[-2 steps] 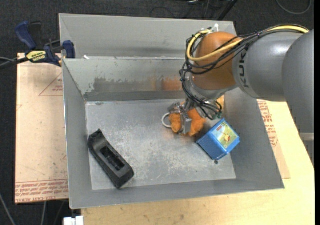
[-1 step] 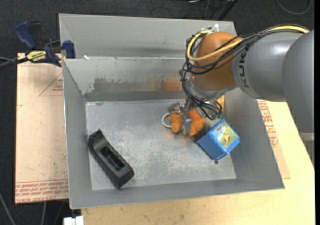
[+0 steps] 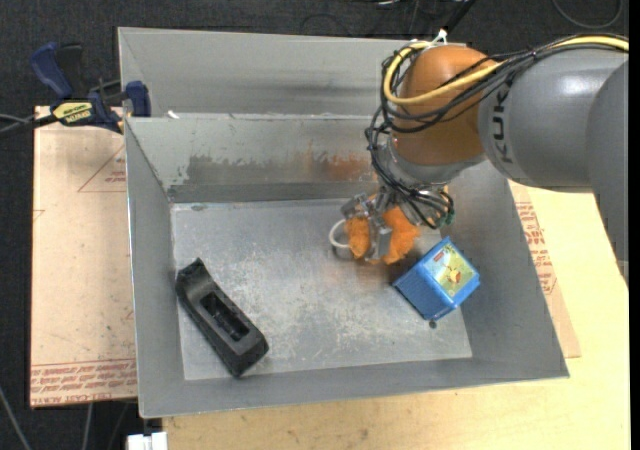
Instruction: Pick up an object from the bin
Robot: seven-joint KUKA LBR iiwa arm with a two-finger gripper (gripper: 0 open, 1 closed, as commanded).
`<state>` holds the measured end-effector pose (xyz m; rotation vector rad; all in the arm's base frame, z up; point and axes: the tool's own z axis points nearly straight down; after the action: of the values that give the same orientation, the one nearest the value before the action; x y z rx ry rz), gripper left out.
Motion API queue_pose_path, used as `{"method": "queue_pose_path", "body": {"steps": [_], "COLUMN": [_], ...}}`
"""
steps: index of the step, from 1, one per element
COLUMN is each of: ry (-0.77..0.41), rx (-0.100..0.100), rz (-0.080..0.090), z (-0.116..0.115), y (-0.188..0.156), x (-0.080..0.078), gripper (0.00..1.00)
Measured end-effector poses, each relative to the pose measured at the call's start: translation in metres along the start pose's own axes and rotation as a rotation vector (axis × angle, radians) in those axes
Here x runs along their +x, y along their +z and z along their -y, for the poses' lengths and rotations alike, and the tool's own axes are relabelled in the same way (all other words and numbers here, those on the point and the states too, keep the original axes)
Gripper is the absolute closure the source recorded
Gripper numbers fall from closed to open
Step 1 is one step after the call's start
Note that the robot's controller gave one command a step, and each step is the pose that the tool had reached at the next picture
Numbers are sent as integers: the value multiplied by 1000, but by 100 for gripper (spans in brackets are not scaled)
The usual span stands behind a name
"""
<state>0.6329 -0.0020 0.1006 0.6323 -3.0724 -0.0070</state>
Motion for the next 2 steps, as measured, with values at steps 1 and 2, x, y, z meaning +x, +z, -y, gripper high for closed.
{"method": "queue_pose_path", "body": {"steps": [1,2], "ry": [-3,-28], "rx": [4,5], "rz": [9,11], "z": [-6,-29], "y": [-53,-82], "x": [-4,-15], "gripper": [100,100]}}
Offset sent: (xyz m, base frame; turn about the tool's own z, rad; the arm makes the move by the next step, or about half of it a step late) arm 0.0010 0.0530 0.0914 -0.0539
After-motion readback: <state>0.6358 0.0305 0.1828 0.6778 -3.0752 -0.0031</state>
